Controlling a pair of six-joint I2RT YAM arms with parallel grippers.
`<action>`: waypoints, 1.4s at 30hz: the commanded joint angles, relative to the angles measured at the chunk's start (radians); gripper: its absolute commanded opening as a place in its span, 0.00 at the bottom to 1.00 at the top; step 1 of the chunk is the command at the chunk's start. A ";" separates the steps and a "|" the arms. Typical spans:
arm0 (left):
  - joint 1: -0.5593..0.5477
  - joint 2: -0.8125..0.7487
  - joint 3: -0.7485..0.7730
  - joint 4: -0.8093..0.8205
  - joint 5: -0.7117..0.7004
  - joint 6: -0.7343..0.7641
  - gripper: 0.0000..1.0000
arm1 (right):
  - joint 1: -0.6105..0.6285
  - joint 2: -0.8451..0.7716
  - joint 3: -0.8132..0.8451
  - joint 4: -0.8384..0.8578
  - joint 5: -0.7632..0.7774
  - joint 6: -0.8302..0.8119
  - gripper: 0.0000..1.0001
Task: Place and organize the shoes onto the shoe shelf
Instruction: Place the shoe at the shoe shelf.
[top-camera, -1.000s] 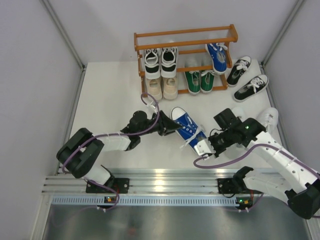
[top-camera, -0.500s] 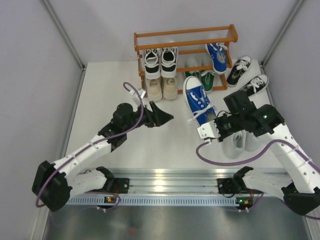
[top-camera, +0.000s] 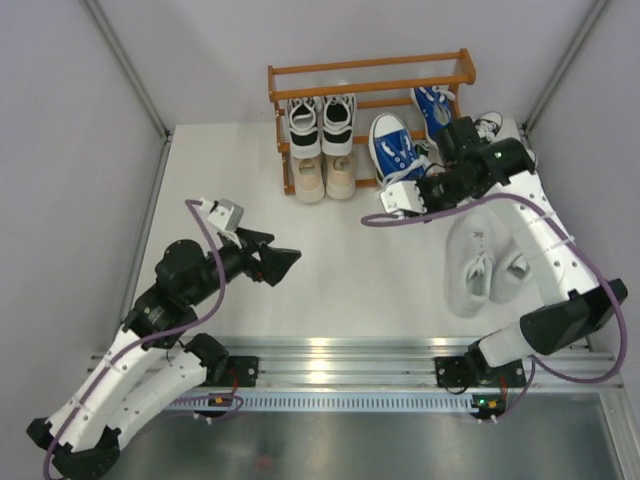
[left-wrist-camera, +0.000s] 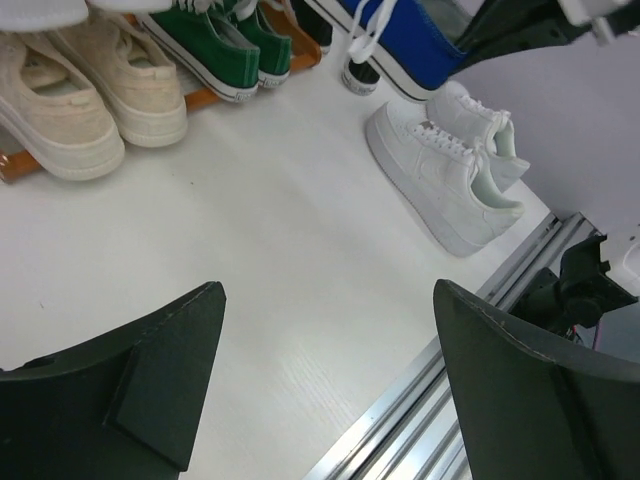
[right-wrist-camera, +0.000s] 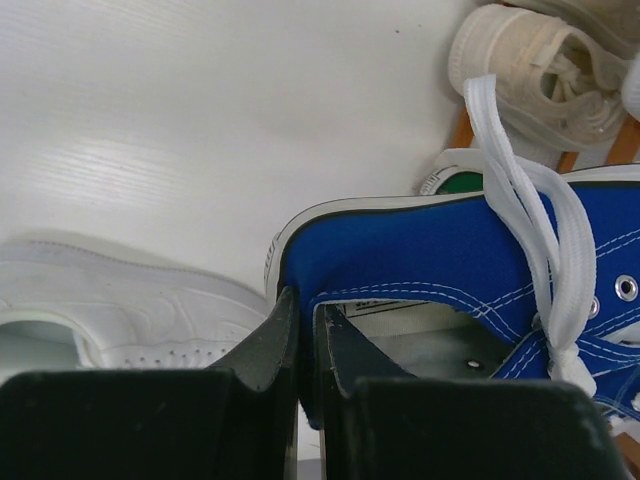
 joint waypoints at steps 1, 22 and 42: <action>0.004 -0.110 0.000 -0.069 -0.027 0.078 0.91 | -0.039 0.077 0.154 -0.016 -0.034 -0.094 0.00; 0.004 -0.291 -0.080 -0.110 -0.057 0.051 0.93 | -0.118 0.583 0.651 0.038 0.040 -0.087 0.00; 0.004 -0.323 -0.103 -0.110 -0.050 0.032 0.94 | -0.135 0.479 0.453 0.139 0.022 -0.032 0.00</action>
